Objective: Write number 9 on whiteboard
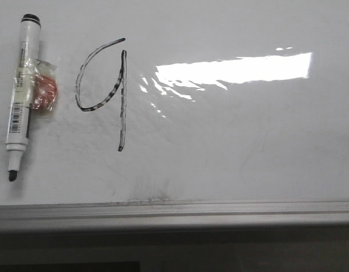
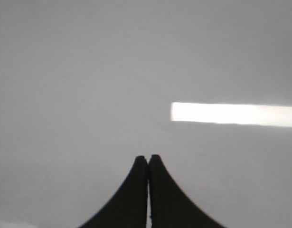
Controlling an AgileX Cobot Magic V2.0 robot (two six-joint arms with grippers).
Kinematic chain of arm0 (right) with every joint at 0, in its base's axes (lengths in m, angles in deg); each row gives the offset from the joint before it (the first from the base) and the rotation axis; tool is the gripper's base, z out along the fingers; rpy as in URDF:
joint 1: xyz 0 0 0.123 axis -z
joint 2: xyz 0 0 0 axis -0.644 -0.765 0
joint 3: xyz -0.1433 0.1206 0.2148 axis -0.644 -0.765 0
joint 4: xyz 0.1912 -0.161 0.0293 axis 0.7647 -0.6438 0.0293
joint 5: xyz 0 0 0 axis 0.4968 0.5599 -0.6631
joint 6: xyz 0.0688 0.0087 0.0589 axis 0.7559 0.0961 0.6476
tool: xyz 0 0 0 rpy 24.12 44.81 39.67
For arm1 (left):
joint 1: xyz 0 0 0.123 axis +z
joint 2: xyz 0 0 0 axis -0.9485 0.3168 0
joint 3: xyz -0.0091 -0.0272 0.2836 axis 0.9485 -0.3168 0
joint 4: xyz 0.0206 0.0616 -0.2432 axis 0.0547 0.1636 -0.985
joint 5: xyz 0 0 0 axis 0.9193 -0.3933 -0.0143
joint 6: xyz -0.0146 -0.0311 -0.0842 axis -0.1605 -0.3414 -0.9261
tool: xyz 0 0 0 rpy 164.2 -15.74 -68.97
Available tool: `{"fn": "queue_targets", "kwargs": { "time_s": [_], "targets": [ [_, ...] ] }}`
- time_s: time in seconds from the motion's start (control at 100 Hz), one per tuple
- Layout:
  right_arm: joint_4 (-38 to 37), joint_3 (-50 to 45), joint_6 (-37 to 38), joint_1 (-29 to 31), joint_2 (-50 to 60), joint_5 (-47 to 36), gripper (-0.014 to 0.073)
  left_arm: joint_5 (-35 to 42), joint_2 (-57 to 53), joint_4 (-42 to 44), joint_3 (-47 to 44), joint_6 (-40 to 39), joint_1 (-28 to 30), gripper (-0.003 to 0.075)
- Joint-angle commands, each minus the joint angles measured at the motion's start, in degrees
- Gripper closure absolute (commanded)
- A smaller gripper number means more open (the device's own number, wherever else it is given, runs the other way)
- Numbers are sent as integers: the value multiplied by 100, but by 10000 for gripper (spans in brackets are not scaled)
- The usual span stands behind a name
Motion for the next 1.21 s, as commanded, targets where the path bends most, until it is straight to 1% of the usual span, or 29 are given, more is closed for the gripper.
{"fn": "queue_targets", "kwargs": {
  "time_s": [0.0, 0.07, 0.16, 0.23, 0.37, 0.49, 0.56, 1.2],
  "targets": [
    [-42, -55, 174, 646, 329, 220, 657, 261, -163, 1, -230, -15, 10, 741],
    [-20, -55, 379, 1120, 687, 918, 657, 261, -163, 1, -230, -15, 10, 741],
    [4, -55, 450, 1567, 640, 1371, 657, 271, -163, 1, -230, -15, 10, 741],
    [4, -55, 450, 1800, 675, 1699, 657, 271, -163, 1, -230, -15, 10, 741],
    [7, -55, 397, 1881, 675, 2307, 657, 271, -163, 1, -230, -15, 10, 741],
    [176, -55, 6, 1881, 675, 2716, 657, 271, -163, 1, -230, -15, 10, 741],
    [221, -55, -95, 1881, 675, 2866, 657, 271, -163, 1, -230, -15, 10, 741],
    [230, -55, -104, 1881, 675, 2866, 657, 271, -163, 1, -230, -15, 10, 741]
  ]
}}
